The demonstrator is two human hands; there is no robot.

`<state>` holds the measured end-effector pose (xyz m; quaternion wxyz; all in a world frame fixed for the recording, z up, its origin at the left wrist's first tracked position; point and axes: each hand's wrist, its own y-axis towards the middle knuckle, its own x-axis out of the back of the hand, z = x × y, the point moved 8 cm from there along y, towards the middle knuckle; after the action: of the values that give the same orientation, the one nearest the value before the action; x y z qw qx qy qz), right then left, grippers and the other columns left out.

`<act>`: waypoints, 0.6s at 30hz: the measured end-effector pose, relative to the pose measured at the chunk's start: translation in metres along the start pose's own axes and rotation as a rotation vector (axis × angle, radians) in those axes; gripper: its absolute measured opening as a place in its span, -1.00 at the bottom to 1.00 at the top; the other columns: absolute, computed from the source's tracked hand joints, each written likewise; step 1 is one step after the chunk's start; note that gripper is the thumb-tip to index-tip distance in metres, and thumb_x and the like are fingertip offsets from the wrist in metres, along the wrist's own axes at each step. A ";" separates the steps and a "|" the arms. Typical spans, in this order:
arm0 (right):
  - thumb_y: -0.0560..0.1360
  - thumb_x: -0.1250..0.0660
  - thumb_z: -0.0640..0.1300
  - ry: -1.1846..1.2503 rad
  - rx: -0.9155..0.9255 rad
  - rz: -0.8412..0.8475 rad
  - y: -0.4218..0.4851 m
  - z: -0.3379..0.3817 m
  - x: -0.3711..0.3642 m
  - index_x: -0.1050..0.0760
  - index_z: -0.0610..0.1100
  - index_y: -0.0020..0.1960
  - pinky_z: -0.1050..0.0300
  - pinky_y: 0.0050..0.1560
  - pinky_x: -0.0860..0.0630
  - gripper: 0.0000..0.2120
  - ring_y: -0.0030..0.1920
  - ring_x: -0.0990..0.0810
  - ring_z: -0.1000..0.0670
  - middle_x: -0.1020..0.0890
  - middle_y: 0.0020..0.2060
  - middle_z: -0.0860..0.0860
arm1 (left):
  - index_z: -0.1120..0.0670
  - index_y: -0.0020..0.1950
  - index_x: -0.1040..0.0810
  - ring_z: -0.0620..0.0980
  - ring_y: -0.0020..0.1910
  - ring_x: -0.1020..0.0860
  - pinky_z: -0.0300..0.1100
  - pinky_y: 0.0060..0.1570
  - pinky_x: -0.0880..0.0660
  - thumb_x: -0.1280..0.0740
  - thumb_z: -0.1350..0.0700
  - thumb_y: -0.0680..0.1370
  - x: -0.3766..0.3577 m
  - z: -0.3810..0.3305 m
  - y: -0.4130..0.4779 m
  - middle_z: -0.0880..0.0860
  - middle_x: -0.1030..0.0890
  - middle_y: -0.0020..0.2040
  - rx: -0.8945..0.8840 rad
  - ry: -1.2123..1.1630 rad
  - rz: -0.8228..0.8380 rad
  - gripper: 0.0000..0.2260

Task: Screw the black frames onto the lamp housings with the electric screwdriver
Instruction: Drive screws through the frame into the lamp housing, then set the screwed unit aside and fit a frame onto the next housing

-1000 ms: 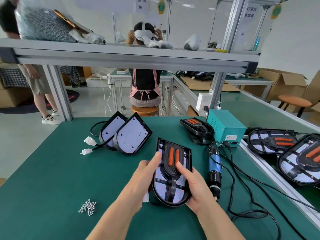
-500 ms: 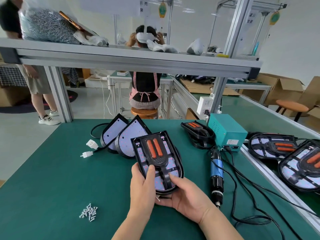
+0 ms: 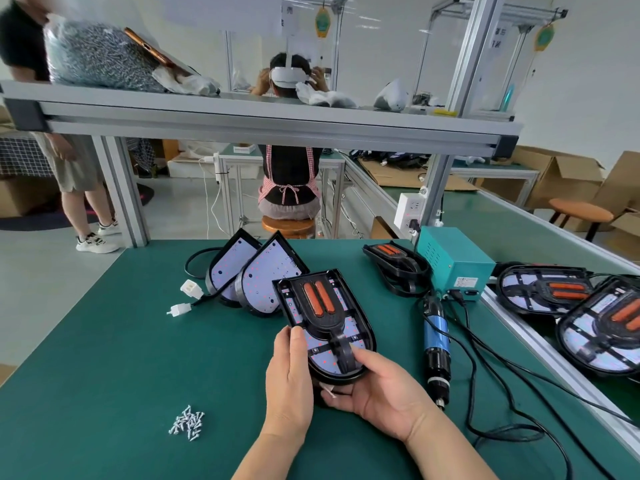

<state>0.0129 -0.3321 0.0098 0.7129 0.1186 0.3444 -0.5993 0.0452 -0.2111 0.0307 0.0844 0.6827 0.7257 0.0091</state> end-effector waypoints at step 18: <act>0.52 -0.29 -0.08 -0.061 0.128 -0.166 -0.011 0.008 0.001 -0.40 -0.32 0.43 0.07 -0.24 -0.61 -0.45 0.01 -0.70 -0.25 -0.67 0.12 -0.26 | 0.11 -0.26 -0.33 -0.12 -0.34 -0.29 -0.09 -0.20 -0.36 -0.08 -0.02 0.71 0.005 -0.004 0.000 -0.05 -0.43 -0.33 -0.003 0.208 -0.086 -0.62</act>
<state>0.0055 -0.3408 0.0176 0.6621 0.1167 0.2920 -0.6802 0.0447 -0.2055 0.0338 0.0103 0.6464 0.7590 0.0774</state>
